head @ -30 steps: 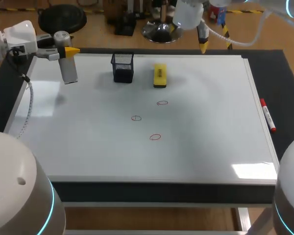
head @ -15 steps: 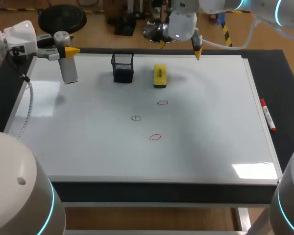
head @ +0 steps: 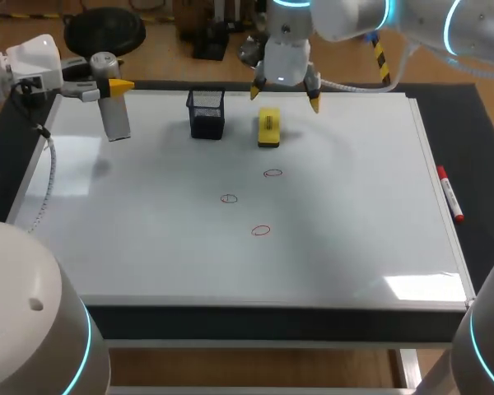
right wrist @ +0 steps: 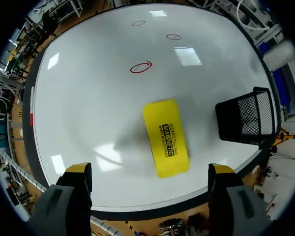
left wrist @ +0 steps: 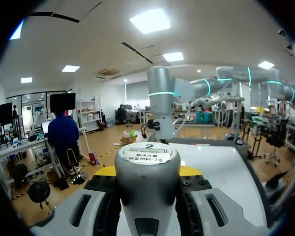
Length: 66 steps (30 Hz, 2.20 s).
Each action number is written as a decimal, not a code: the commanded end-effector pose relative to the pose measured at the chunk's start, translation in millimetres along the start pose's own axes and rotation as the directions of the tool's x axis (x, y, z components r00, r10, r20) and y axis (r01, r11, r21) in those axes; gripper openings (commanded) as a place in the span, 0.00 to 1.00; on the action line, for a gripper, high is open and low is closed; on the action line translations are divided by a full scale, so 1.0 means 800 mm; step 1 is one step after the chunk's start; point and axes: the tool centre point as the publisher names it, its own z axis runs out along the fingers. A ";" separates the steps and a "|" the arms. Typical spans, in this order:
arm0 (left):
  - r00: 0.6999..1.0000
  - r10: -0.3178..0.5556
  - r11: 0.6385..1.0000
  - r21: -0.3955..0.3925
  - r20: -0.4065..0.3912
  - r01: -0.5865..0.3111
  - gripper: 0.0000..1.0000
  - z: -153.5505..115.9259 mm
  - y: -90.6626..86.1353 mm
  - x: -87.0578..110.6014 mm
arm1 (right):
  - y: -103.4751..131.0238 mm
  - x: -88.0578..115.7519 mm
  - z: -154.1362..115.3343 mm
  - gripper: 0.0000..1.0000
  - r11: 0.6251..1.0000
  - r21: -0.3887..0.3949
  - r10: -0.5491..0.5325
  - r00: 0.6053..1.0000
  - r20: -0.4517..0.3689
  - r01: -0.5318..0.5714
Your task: Pick up the inspection probe, press it on each red-marked spot on the whiteboard one by one, put down the probe, pick up the eraser, and wipe off all the red marks.
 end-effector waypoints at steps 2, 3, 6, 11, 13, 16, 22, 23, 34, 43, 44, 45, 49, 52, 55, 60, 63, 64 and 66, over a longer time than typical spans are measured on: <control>1.000 0.002 1.000 0.002 0.005 -0.002 0.00 0.000 -0.001 0.001 | 0.007 -0.013 0.009 1.00 1.000 -0.007 -0.029 1.000 -0.009 0.029; 1.000 0.002 1.000 0.002 0.005 -0.002 0.00 0.000 -0.001 0.001 | 0.009 -0.014 0.011 1.00 0.999 -0.008 -0.043 0.999 -0.002 0.043; 1.000 0.002 1.000 0.002 0.005 -0.002 0.00 0.000 -0.001 0.001 | 0.016 -0.018 0.017 1.00 0.997 -0.016 -0.077 0.997 -0.003 0.077; 1.000 0.002 1.000 0.002 0.005 -0.002 0.00 0.000 -0.001 0.001 | 0.022 -0.019 0.023 1.00 0.995 -0.023 -0.097 0.995 -0.004 0.097; 1.000 0.002 1.000 0.002 0.005 -0.002 0.00 0.000 -0.001 0.001 | 0.024 -0.018 0.025 1.00 0.994 -0.025 -0.104 0.995 -0.003 0.104; 1.000 0.002 1.000 0.002 0.005 -0.002 0.00 0.000 -0.001 0.001 | 0.026 -0.018 0.029 1.00 0.993 -0.026 -0.117 0.993 -0.006 0.117; 1.000 0.002 1.000 0.002 0.005 -0.002 0.00 0.000 -0.001 0.001 | 0.029 -0.018 0.033 1.00 0.991 -0.027 -0.133 0.991 -0.011 0.133; 1.000 0.002 1.000 0.002 0.005 -0.002 0.00 0.000 -0.001 0.001 | 0.029 -0.018 0.034 1.00 0.990 -0.027 -0.135 0.991 -0.012 0.135; 1.000 0.002 1.000 0.002 0.005 -0.002 0.00 0.000 -0.001 0.001 | 0.030 -0.019 0.043 1.00 0.988 -0.030 -0.154 0.988 -0.021 0.153; 1.000 0.002 1.000 0.002 0.005 -0.002 0.00 0.000 -0.001 0.001 | 0.030 -0.016 0.046 0.40 0.987 -0.037 -0.156 0.987 -0.027 0.155; 1.000 0.002 1.000 0.002 0.005 -0.002 0.00 0.000 -0.001 0.001 | 0.030 -0.015 0.046 0.11 0.988 -0.038 -0.151 0.988 -0.024 0.150; 1.000 0.002 1.000 0.002 0.005 -0.002 0.00 0.000 -0.001 0.001 | 0.030 -0.015 0.046 0.00 0.989 -0.037 -0.145 0.989 -0.025 0.144; 1.000 0.002 1.000 0.002 0.005 -0.002 0.00 0.000 -0.001 0.001 | 0.033 -0.010 0.033 0.00 0.991 -0.012 -0.136 0.991 -0.004 0.136; 1.000 0.002 1.000 0.002 0.005 -0.002 0.00 0.000 -0.001 0.001 | 0.034 -0.006 0.021 0.00 0.993 0.004 -0.118 0.993 -0.008 0.118; 1.000 0.002 1.000 0.002 0.005 -0.002 0.00 0.000 -0.001 0.001 | 0.031 0.003 0.010 0.00 0.997 0.020 -0.079 0.997 -0.005 0.079; 1.000 0.002 1.000 0.002 0.005 -0.002 0.00 0.000 -0.001 0.001 | 0.021 0.030 -0.006 0.00 0.999 0.040 0.028 1.000 -0.001 -0.028; 1.000 0.002 1.000 0.002 0.005 -0.002 0.00 0.000 -0.001 0.001 | 0.016 0.053 -0.015 0.00 0.994 0.043 0.101 0.995 0.011 -0.102; 1.000 0.002 1.000 0.002 0.005 -0.002 0.00 0.000 -0.001 0.001 | 0.015 0.061 -0.017 0.00 0.991 0.044 0.127 0.992 0.010 -0.128; 1.000 0.002 1.000 0.002 0.005 -0.002 0.00 0.000 -0.001 0.001 | 0.014 0.077 -0.022 0.00 0.984 0.045 0.169 0.985 0.023 -0.170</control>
